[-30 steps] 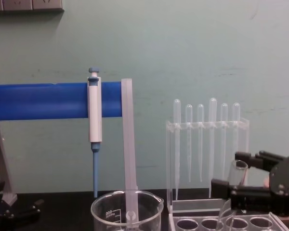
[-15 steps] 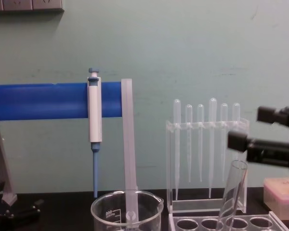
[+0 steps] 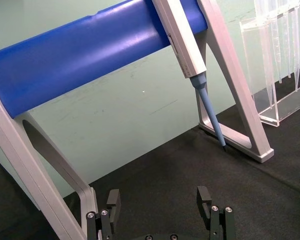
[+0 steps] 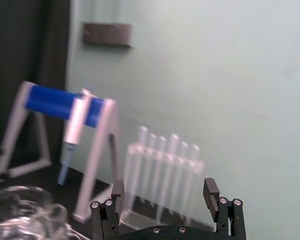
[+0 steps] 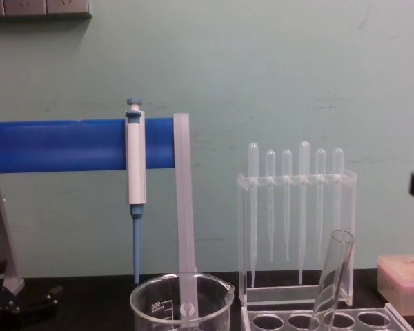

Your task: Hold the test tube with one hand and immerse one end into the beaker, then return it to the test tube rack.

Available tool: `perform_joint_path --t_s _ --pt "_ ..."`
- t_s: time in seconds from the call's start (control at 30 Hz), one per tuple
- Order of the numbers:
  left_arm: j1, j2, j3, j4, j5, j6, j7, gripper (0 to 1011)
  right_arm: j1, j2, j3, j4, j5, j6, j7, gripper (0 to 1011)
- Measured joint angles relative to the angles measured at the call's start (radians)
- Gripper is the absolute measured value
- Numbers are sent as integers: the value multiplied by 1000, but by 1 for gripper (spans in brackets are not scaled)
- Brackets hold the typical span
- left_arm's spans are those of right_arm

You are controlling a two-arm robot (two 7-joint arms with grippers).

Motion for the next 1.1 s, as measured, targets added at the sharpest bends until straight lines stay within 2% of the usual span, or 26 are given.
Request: perform_joint_path --t_s 0.03,0.07,0.13,0.2,0.3,0.43,1.1 --pt "0 0 0 0 0 0 0 1000 -3 -8 3 4 -2 11 -11 1003" --pt "0 0 0 0 0 0 0 1000 -5 -23 7 14 -5 45 -32 1003" --pt "0 0 0 0 0 0 0 1000 -5 -31 8 19 -4 64 -40 1003" --pt "0 0 0 0 0 0 0 1000 0 -58 10 44 2 136 -64 1003" --pt "0 0 0 0 0 0 0 1000 16 -81 5 70 7 194 -72 1003" --pt "0 0 0 0 0 0 0 1000 41 -96 -9 99 8 233 -62 1003" --pt "0 0 0 0 0 0 0 1000 41 -95 -11 99 8 232 -55 1003"
